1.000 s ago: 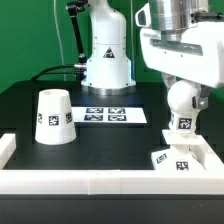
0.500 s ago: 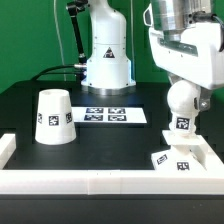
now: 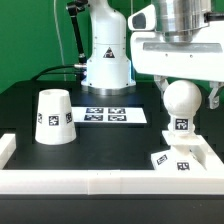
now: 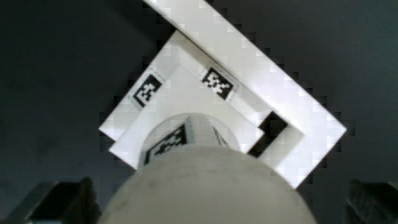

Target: Assemble lamp

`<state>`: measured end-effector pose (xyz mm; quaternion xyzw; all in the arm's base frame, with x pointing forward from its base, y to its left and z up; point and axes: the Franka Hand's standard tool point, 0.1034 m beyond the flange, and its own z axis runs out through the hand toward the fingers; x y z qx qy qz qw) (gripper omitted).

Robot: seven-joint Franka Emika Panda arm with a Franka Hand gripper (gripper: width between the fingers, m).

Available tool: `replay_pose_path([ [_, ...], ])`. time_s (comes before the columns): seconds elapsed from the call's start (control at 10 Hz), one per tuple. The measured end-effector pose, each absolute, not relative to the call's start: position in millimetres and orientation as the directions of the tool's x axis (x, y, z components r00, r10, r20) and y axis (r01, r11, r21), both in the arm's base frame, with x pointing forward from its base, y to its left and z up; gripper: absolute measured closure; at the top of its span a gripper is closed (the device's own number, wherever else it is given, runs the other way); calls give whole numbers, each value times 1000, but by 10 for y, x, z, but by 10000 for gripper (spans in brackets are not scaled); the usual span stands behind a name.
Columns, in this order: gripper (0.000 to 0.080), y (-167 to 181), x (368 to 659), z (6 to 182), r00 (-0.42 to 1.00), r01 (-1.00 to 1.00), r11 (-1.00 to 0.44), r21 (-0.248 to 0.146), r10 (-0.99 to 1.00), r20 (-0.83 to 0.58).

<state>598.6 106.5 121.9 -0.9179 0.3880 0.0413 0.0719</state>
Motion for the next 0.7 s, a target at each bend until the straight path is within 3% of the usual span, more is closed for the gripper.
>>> replay_pose_path([
  [0.4, 101, 1061, 5983, 1208, 883, -468, -873, -134, -459, -95],
  [0.7, 101, 979, 6005, 1207, 999, -30, -992, -121, -28, -17],
])
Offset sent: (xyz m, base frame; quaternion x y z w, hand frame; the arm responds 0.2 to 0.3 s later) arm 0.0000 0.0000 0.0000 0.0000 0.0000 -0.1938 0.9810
